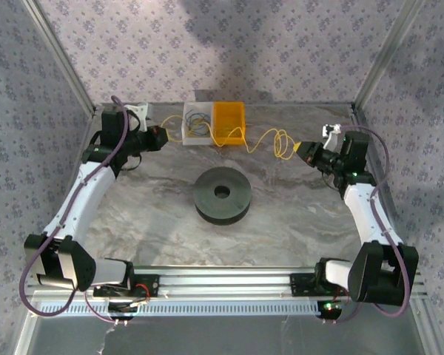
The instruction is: Wrap the cables
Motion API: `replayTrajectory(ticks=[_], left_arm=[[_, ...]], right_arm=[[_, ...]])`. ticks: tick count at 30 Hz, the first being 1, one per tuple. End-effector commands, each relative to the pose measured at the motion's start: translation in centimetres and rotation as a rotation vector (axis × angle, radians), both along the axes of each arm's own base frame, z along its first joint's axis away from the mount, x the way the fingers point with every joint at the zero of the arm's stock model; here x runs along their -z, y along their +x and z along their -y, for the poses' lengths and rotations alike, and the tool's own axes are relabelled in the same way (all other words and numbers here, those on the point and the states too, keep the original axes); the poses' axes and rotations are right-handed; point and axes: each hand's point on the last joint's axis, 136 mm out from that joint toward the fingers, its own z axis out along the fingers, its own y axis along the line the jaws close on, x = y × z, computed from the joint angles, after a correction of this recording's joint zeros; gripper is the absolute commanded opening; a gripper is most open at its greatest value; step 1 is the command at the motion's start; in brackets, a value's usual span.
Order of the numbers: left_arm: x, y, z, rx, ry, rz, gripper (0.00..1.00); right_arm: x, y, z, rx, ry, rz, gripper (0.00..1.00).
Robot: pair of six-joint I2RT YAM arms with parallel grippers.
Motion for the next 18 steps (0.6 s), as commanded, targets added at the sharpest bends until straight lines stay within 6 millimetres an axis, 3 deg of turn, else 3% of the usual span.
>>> replayTrajectory(ticks=[1,11,18], left_arm=[[-0.8,-0.6,-1.3,-0.018,0.015,0.024,0.0],[-0.2,-0.3,-8.1,-0.217,0.028,-0.015,0.0],[0.0,-0.1,-13.3,-0.38,0.027,-0.042,0.0]], right_arm=[[0.7,-1.1,1.4,0.026,-0.055,-0.012,0.0],[1.5,-2.7,7.3,0.201,-0.169,-0.062,0.0],[2.3,-3.2,10.1,0.292,-0.255,-0.109,0.0]])
